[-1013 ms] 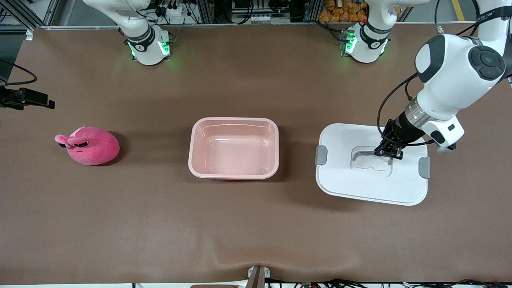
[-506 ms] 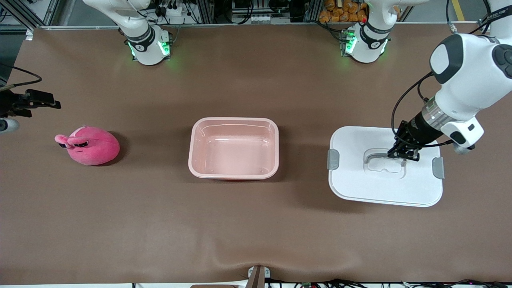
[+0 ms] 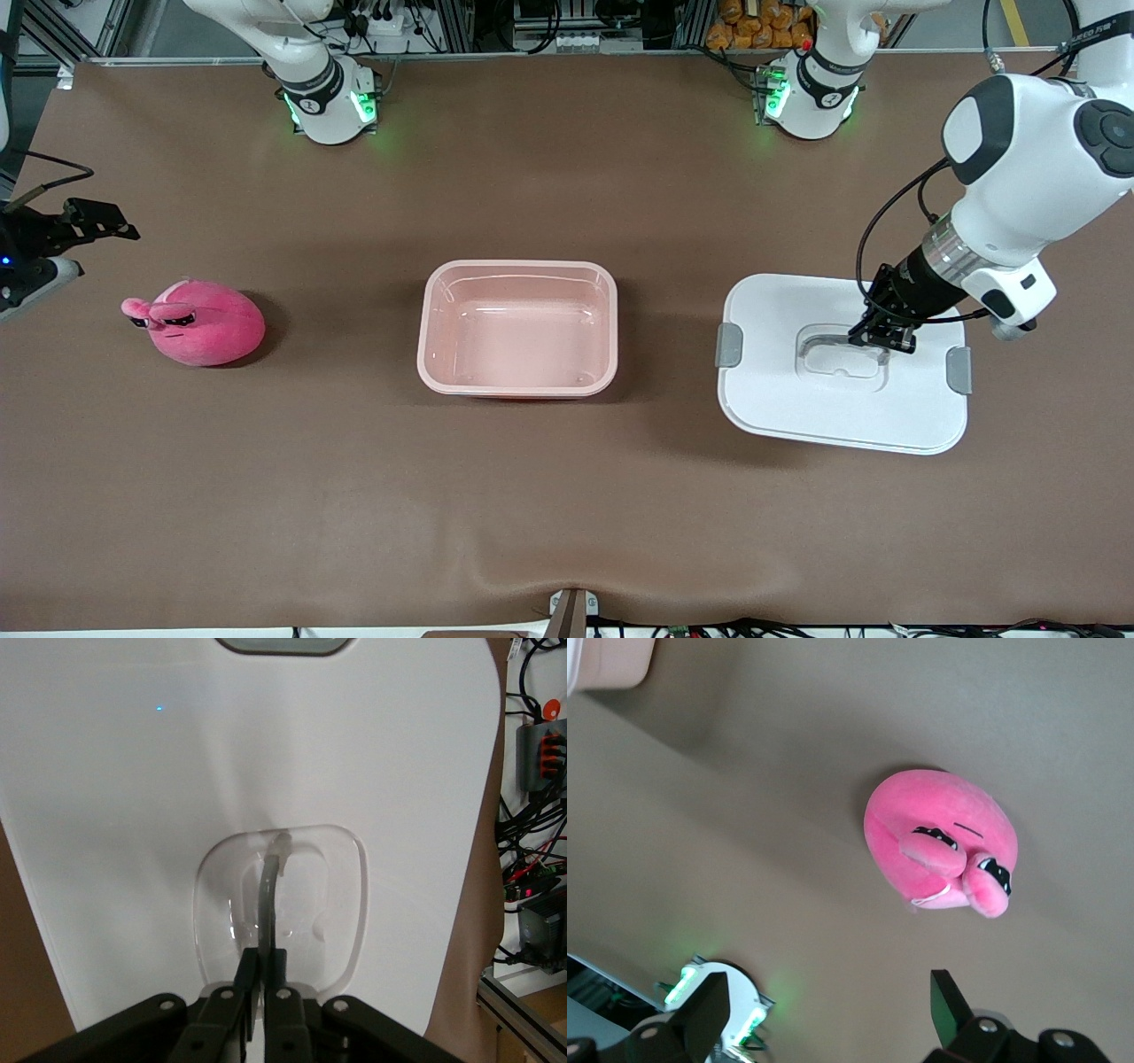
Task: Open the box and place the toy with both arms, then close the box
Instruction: 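Hold the lid with the left gripper while the right gripper reaches the toy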
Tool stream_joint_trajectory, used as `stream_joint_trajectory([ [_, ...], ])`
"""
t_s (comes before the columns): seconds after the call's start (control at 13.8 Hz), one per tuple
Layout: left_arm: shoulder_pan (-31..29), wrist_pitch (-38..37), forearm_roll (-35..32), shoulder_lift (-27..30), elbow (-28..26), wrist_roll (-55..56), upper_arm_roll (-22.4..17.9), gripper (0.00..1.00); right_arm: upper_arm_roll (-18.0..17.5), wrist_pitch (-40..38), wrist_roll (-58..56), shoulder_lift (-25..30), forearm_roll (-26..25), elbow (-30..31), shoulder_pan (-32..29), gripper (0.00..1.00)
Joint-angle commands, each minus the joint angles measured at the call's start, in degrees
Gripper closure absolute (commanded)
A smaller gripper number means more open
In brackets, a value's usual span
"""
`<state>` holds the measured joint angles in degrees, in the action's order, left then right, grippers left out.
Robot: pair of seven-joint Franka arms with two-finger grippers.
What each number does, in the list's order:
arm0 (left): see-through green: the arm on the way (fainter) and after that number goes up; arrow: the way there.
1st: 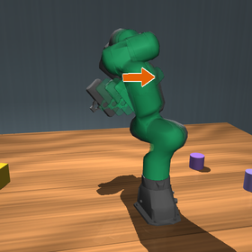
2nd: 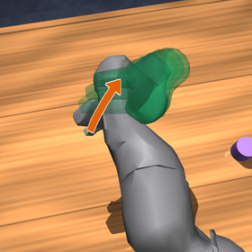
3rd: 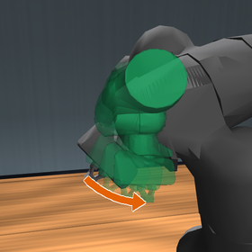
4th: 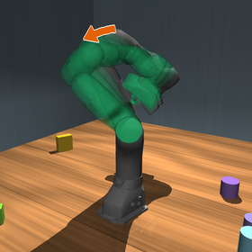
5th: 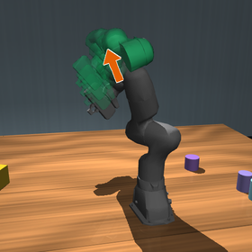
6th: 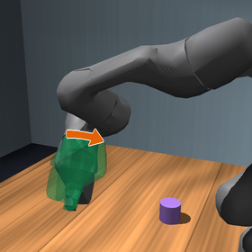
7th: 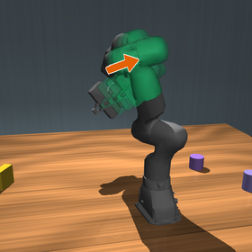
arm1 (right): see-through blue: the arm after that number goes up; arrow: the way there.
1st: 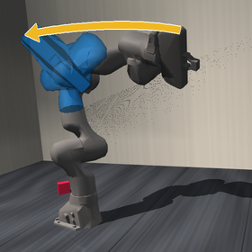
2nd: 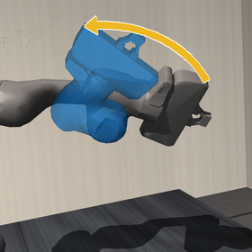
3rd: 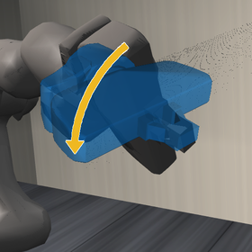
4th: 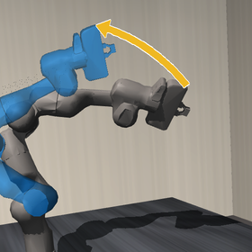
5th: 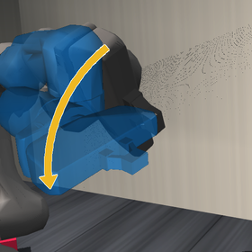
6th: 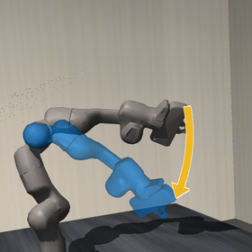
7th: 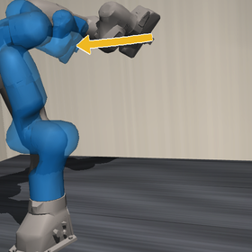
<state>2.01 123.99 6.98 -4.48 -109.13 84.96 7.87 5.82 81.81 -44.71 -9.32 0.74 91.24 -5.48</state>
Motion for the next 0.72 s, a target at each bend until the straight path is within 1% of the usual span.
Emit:
stream_joint_trajectory([
  [0.0, -0.2, -0.4, 1.5, 0.6, -0.4, -1.3, 0.2, 1.00, -0.6, 3.2, -6.5, 1.8, -0.7, 3.9, -1.4, 0.00],
  [0.22, -0.5, -0.4, 1.5, 0.6, -0.3, -1.4, 0.2, 1.00, -0.5, 5.5, -12.4, 1.8, -0.9, 5.8, -1.6, 0.00],
  [0.36, -0.2, -0.4, 1.5, 0.6, -0.4, -1.2, 0.3, 1.00, -0.6, 6.9, -15.7, 1.6, -1.9, 6.6, -1.6, 0.00],
  [0.65, 0.1, -0.7, 1.5, 0.7, -0.2, -0.4, 0.4, 1.00, -0.5, 13.9, -28.3, 1.4, -2.8, 11.2, -1.5, 0.00],
])
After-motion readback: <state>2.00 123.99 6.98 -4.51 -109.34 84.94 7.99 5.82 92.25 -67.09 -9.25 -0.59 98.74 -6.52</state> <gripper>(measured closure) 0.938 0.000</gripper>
